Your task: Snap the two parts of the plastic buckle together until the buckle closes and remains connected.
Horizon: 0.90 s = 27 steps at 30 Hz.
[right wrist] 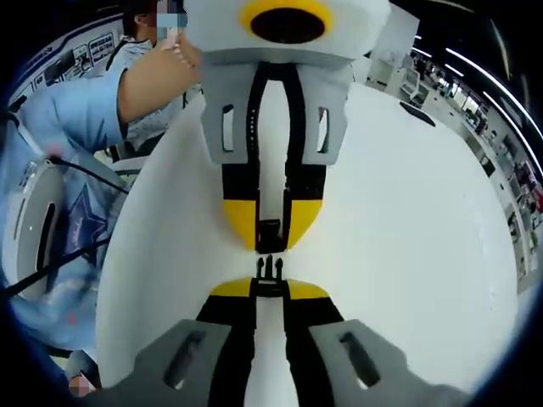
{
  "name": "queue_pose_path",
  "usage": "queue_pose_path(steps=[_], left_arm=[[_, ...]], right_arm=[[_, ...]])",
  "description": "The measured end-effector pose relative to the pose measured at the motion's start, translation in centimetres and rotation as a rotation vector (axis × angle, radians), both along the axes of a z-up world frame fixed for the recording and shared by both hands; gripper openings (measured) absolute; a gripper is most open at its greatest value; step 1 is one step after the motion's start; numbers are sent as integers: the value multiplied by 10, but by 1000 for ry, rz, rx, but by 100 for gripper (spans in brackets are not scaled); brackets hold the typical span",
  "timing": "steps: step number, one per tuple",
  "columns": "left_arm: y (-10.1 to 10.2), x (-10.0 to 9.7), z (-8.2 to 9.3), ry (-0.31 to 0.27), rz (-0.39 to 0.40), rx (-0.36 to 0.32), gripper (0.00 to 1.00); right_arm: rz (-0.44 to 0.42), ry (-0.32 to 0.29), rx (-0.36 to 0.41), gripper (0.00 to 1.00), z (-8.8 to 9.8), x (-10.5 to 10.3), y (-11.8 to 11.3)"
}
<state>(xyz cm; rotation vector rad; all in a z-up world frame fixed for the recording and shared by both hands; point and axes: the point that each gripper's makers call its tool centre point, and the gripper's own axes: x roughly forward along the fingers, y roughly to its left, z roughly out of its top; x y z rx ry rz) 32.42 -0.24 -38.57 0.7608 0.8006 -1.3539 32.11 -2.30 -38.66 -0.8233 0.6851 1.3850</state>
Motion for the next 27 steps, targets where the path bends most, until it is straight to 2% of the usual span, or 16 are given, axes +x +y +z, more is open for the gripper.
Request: queue_pose_path(steps=[11, 27], left_arm=[[-1, 0, 0, -12, 11, 0, 12], [-2, 1, 0, -5, 24, -5, 12]], right_arm=[[-23, 5, 15, 11, 1, 3, -1], [-26, 19, 124, 11, 2, 8, -3]])
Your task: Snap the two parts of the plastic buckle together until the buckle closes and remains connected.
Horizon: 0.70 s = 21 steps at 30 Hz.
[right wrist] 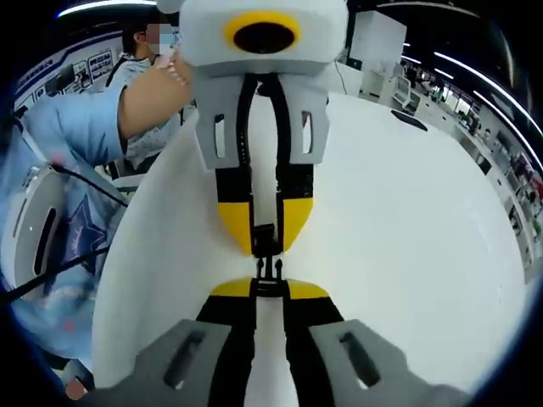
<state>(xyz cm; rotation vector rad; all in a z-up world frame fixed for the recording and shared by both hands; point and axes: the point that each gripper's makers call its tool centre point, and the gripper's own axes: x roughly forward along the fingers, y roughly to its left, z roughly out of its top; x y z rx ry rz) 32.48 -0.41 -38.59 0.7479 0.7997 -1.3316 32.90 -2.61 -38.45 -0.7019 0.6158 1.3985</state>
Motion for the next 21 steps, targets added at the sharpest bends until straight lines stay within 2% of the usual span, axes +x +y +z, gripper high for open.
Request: queue_pose_path(steps=[13, 17, 19, 21], left_arm=[[-4, 1, -1, -1, -9, 2, 12], [-3, 0, -2, 5, -8, 2, 12], [-3, 1, -2, 9, -6, 0, 12], [-3, 1, -2, 12, -2, -4, 12]], right_arm=[[7, -5, 72, 11, 0, 2, -1], [22, -13, 60, 12, 1, 2, 3], [15, -47, 43, 12, 1, 8, 3], [29, -39, 30, 13, 1, 5, 2]])
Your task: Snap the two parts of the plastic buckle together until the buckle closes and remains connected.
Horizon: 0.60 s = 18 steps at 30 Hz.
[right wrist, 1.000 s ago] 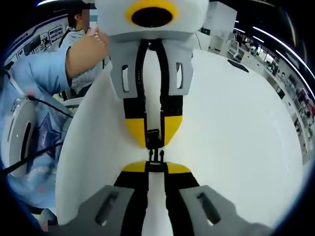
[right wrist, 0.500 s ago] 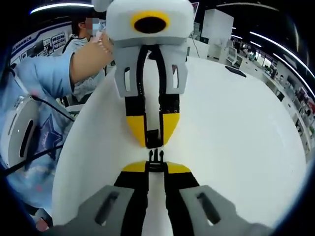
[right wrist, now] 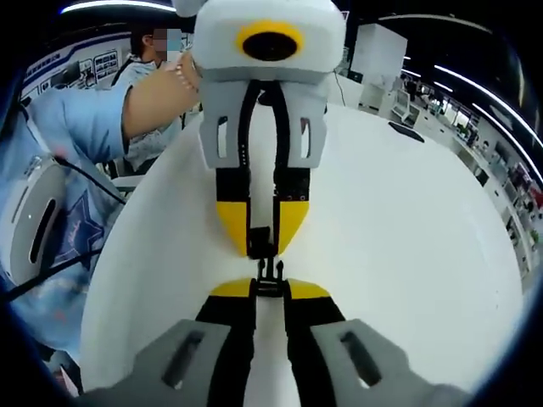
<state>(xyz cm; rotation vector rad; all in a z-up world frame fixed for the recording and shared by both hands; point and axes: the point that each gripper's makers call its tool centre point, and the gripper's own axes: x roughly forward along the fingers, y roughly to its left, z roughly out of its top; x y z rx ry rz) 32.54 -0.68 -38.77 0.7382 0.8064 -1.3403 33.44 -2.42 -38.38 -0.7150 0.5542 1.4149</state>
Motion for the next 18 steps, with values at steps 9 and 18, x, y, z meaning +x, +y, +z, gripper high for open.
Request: queue_pose_path(steps=[9, 18], left_arm=[[1, -1, -1, 8, -2, -7, 12], [1, 0, 0, 15, -2, -13, 12]], right_arm=[[-4, 41, -17, 16, -3, -2, -4], [5, 71, -38, 12, -5, -4, -3]])
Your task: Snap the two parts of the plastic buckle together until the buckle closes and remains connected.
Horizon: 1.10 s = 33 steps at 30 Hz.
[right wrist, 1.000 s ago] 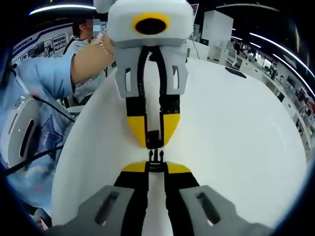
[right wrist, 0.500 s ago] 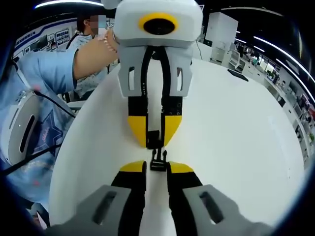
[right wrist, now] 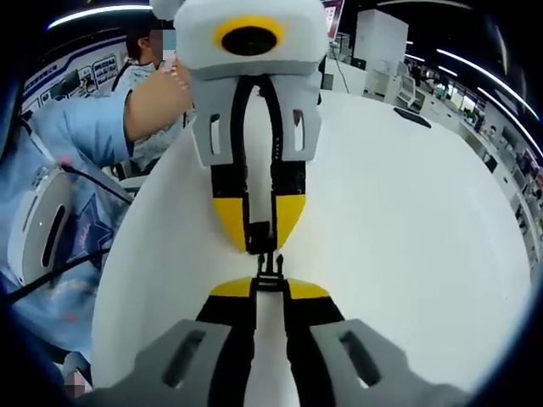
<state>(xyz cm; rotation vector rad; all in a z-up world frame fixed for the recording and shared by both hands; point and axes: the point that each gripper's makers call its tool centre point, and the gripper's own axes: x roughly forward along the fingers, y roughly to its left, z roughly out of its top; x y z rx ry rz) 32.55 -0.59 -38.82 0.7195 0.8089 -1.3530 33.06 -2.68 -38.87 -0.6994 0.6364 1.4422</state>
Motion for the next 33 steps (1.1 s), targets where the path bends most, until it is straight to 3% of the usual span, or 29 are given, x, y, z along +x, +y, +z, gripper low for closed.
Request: queue_pose_path(steps=[5, 15, 33], left_arm=[[0, 0, 0, 4, 4, -7, 12], [-1, 0, 0, 6, 7, -18, 12], [-1, 0, 1, -21, 3, -17, 12]], right_arm=[[23, -9, -10, 12, 0, -2, -2], [10, 4, 55, 11, 2, -1, -4], [-17, -4, 14, 11, 4, -1, -2]])
